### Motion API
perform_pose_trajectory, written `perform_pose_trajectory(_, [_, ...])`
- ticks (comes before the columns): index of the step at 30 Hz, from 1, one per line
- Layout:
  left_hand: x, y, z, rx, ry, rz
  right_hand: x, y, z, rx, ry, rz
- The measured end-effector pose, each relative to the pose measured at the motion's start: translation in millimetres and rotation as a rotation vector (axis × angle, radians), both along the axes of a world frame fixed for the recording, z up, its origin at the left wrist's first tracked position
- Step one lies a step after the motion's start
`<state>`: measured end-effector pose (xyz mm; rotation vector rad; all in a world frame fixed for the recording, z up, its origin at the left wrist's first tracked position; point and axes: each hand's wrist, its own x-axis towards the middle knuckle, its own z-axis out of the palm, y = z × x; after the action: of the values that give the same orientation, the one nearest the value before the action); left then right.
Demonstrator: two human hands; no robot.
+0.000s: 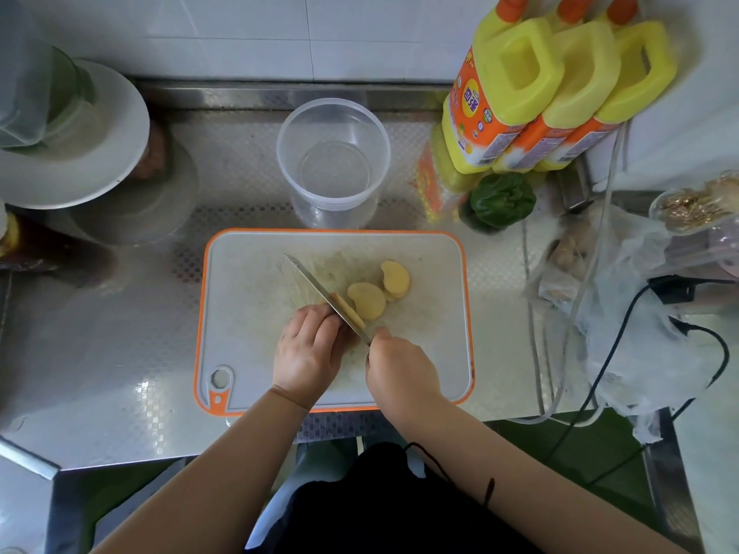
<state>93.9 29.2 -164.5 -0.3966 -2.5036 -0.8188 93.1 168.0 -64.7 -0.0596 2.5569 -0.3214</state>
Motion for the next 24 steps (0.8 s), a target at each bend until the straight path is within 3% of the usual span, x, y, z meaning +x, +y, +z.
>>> perform_pose_trajectory(24, [3,-3,8,0.001,-0.053,0.016,-16,13,-43,-0.102,-0.089,-0.133])
